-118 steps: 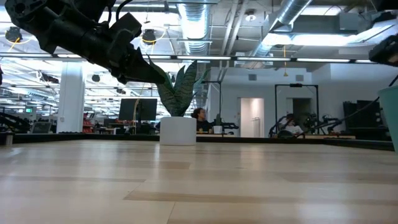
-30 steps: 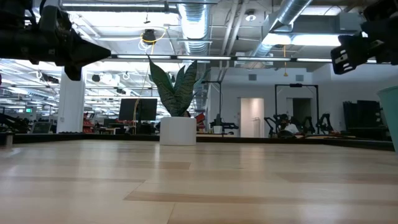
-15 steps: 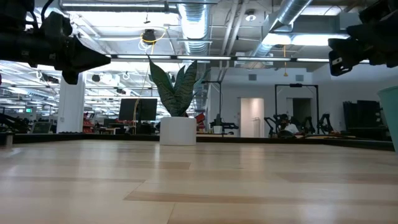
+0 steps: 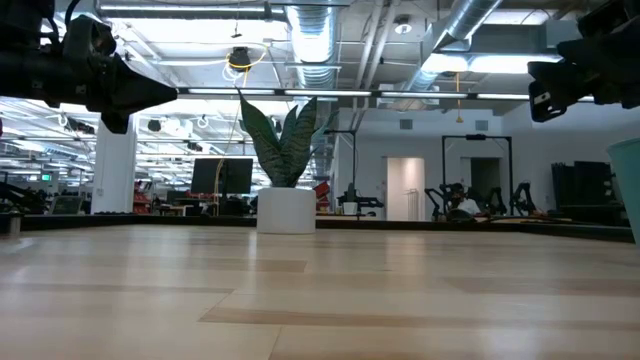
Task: Nest measuring cups in basket
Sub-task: Return To Home Position
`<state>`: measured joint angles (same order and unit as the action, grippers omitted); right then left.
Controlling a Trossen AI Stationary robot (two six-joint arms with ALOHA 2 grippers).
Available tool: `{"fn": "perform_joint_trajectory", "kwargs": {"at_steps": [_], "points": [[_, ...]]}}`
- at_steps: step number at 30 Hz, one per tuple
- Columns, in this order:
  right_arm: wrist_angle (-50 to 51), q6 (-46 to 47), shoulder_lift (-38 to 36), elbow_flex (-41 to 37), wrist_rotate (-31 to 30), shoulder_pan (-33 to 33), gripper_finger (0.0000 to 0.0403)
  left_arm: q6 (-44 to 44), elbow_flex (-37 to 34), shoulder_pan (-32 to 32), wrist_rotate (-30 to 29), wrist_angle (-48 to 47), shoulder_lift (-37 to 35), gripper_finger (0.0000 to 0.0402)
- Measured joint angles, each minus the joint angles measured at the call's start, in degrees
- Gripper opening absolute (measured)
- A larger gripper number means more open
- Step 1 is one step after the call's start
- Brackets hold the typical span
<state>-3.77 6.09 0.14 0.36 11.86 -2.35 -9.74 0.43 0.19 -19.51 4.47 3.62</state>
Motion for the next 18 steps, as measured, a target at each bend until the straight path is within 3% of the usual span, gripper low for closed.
{"fn": "perform_joint_trajectory", "kwargs": {"at_steps": [18], "points": [[0.1,0.0,0.0,-0.1,0.0,0.0,0.0185,-0.5,0.0,0.0,0.1,0.0,0.0,0.0]]}}
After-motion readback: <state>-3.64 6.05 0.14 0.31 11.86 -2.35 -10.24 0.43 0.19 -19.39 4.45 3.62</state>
